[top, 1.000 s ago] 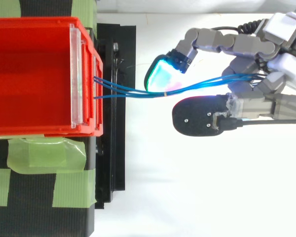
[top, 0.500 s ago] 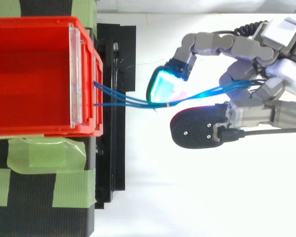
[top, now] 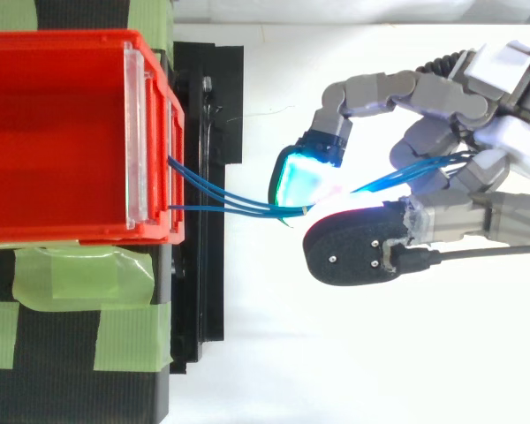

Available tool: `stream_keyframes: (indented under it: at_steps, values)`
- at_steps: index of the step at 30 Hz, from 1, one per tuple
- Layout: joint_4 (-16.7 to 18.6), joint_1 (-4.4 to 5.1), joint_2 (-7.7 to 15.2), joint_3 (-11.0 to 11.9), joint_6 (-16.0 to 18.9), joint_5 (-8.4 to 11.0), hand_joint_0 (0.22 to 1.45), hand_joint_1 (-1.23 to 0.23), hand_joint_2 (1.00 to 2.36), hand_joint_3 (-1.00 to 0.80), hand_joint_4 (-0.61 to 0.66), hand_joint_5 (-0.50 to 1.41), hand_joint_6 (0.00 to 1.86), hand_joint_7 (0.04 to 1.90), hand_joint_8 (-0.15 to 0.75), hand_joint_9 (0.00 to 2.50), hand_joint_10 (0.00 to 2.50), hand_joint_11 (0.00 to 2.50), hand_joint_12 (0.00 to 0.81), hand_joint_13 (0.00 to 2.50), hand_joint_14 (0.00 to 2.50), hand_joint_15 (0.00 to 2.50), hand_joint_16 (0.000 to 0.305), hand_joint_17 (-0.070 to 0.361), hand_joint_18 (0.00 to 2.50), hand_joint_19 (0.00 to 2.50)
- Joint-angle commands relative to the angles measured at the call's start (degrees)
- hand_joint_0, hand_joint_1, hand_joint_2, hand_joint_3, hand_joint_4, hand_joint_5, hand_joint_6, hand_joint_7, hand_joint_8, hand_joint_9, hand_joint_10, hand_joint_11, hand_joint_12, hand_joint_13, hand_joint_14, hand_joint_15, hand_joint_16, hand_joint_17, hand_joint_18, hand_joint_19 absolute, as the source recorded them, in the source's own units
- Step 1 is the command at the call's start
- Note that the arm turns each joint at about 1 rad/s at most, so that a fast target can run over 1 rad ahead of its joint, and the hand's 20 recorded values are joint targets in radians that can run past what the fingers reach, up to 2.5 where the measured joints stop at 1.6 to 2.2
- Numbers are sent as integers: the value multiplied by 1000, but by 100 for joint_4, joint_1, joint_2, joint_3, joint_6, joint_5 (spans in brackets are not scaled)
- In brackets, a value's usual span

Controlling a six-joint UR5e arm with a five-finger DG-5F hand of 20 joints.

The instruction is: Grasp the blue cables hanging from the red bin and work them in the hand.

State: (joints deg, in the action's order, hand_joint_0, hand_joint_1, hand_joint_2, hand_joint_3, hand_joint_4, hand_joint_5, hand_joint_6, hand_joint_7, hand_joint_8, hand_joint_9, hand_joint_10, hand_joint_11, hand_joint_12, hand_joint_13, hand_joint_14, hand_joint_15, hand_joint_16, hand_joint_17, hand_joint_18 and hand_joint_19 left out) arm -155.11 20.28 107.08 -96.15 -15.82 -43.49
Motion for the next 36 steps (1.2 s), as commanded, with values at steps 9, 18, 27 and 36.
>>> stream_keyframes:
  at_steps: [9,18,27,36]
  values:
    - [16,2,6,0,-9,-2,961,-635,1022,-495,291,201,372,1220,535,1779,2500,2500,712,2021,2500,1972,237,178,2500,648]
    - [42,2,6,0,-9,-2,947,-563,1018,-192,291,358,11,1180,535,1779,2500,2500,712,2021,2500,1972,237,178,2500,648]
    - [42,-6,-3,0,-9,-2,937,-543,1020,-443,275,395,11,1280,535,1779,2500,2500,712,2021,2500,1972,237,178,2500,648]
    - [139,2,6,0,-97,-2,950,-574,1023,-444,257,439,4,1439,535,1779,2500,2500,712,2021,2500,1972,237,178,2500,648]
